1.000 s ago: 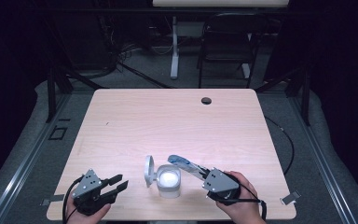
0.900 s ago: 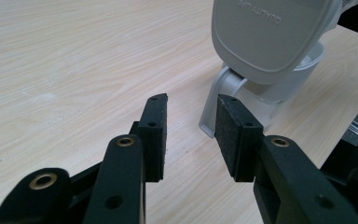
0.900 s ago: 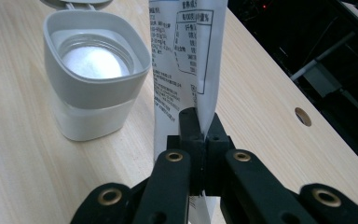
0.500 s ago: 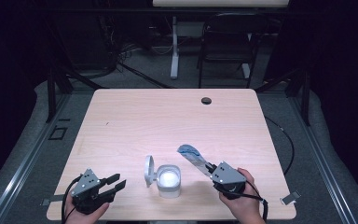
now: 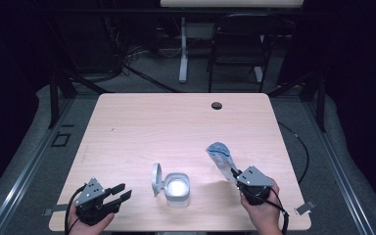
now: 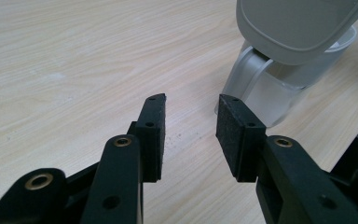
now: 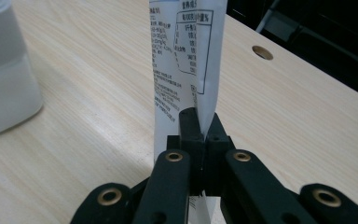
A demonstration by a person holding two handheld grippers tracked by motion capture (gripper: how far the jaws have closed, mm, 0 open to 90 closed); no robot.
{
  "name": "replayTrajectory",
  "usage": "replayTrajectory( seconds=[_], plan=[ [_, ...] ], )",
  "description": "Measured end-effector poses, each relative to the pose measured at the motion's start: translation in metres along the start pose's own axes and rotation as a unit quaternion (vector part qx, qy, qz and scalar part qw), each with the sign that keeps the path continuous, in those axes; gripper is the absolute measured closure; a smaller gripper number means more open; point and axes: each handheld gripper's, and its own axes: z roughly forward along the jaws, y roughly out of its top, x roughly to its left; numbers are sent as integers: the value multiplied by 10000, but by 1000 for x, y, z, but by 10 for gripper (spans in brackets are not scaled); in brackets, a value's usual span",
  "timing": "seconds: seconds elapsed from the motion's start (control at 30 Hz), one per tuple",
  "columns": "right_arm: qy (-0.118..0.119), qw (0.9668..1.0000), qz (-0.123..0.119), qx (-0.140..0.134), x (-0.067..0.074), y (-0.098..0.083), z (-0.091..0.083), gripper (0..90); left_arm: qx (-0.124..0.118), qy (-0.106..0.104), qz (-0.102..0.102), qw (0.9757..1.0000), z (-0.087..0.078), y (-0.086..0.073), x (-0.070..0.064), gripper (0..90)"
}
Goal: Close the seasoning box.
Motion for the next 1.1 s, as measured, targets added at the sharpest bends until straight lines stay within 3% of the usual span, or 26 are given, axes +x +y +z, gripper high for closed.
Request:
replayTrajectory(
  seconds=[0.23, 0.53, 1.1],
  plan=[
    [-113, 9995, 272, 123, -7, -12, 9, 900, 56, 2, 6, 10000, 0, -1, 3, 630],
    [-318, 9980, 549, -28, -13, -19, 15, 900, 73, 25, -78, 9999, 3, -4, 4, 628],
    [-267, 9978, 589, 123, -14, -30, 14, 868, 100, 28, -84, 9999, 4, -5, 4, 626]
  ],
)
